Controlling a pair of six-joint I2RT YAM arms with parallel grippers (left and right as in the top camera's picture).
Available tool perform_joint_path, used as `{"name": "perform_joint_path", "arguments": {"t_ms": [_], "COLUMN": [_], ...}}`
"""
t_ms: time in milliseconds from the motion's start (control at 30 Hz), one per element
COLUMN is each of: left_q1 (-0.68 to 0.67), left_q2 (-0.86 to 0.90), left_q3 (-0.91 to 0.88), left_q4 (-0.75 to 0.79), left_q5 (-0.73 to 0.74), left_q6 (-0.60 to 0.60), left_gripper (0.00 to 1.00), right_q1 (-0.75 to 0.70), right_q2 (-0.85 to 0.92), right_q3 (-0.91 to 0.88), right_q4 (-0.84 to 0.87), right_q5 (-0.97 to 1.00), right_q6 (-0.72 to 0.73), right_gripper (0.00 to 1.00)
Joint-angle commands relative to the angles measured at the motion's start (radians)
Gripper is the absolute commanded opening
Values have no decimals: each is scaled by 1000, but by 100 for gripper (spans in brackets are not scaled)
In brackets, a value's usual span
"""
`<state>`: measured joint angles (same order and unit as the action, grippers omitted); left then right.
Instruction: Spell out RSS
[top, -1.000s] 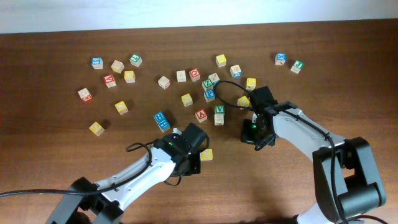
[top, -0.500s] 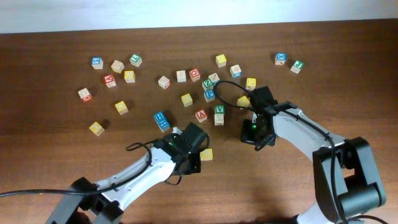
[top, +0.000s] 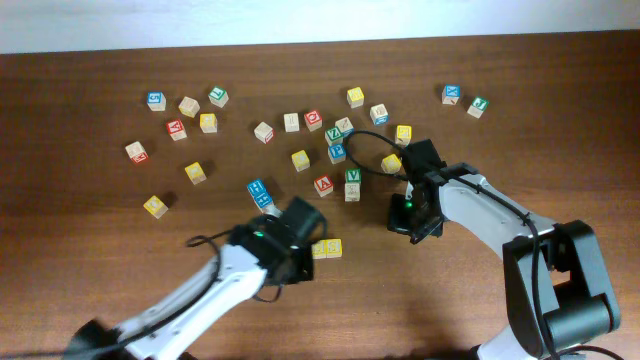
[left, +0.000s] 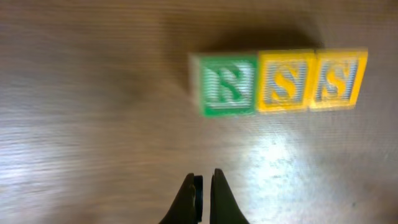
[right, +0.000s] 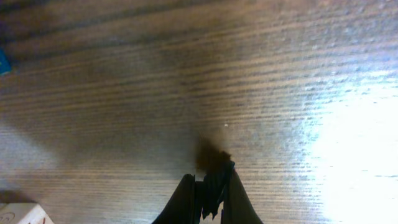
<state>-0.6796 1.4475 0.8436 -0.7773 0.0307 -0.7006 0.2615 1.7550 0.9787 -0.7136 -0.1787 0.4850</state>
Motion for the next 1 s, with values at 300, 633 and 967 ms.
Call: {"name": "perform_joint_path", "arguments": {"t_ms": [300,633,967], "left_q1": [179,179,179], "left_q2": [186,189,189], "left_q3": [21,21,21], "left_q4": [169,190,190], "left_q5": [34,108,103], "left_q6": [66,66,66], "left_gripper": [0,0,0], "right_q1": [205,238,236], "right_q2": [6,6,6], "right_q3": [-12,-12,-12], "right_q4": [114,179,159], "right_q5": [-151,-235,-212], "right_q6": [138,182,182], "right_gripper": [4,4,4]}}
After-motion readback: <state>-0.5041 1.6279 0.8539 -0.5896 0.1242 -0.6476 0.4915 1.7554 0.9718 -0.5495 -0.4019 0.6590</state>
